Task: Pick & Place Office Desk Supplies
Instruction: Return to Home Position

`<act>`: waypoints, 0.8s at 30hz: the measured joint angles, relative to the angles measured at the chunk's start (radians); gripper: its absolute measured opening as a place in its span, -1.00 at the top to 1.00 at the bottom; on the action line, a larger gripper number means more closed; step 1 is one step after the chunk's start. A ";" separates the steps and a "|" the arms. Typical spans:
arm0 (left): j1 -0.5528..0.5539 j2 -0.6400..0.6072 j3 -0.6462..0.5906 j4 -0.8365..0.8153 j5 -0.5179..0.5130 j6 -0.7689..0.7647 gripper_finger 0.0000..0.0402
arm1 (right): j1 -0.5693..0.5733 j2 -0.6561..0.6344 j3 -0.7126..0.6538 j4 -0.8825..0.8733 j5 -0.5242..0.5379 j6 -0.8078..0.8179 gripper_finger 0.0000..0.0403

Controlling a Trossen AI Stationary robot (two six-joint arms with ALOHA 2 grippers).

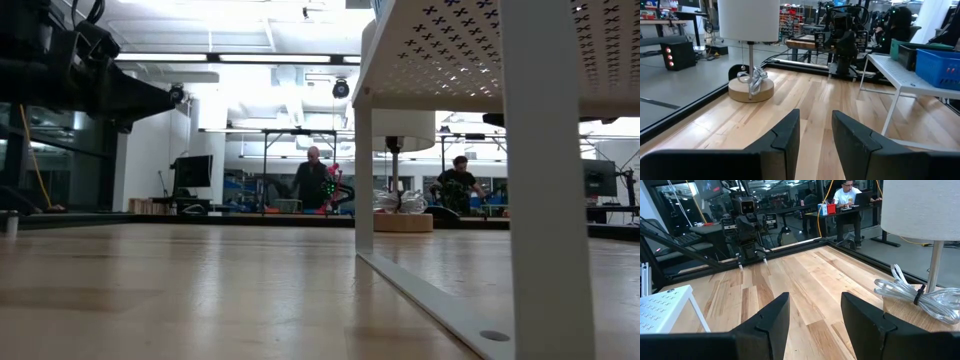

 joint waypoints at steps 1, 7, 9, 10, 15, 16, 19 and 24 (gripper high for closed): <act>0.000 0.000 0.000 0.000 0.000 0.000 0.46 | 0.000 0.000 0.000 0.000 0.000 0.000 0.18; 0.000 0.000 -0.001 0.002 0.001 0.025 0.46 | 0.000 0.000 0.000 0.000 0.000 0.000 0.18; 0.000 0.001 -0.001 0.004 0.002 0.027 0.46 | 0.000 0.000 0.000 0.000 0.000 0.000 0.18; 0.000 0.001 -0.001 0.006 0.002 0.027 0.46 | 0.000 0.000 0.000 0.000 0.000 0.000 0.18; 0.000 0.001 -0.001 0.010 0.002 0.024 0.46 | 0.000 0.000 0.000 0.000 0.000 0.000 0.18; 0.000 0.001 -0.001 0.012 0.002 0.018 0.46 | 0.000 0.000 0.000 0.000 0.000 0.000 0.18; 0.000 0.001 -0.001 0.016 0.002 0.000 0.46 | 0.000 0.000 0.000 0.000 0.000 0.000 0.18; 0.000 0.001 -0.001 0.016 0.001 -0.001 0.46 | 0.000 0.000 0.000 0.000 0.000 0.000 0.18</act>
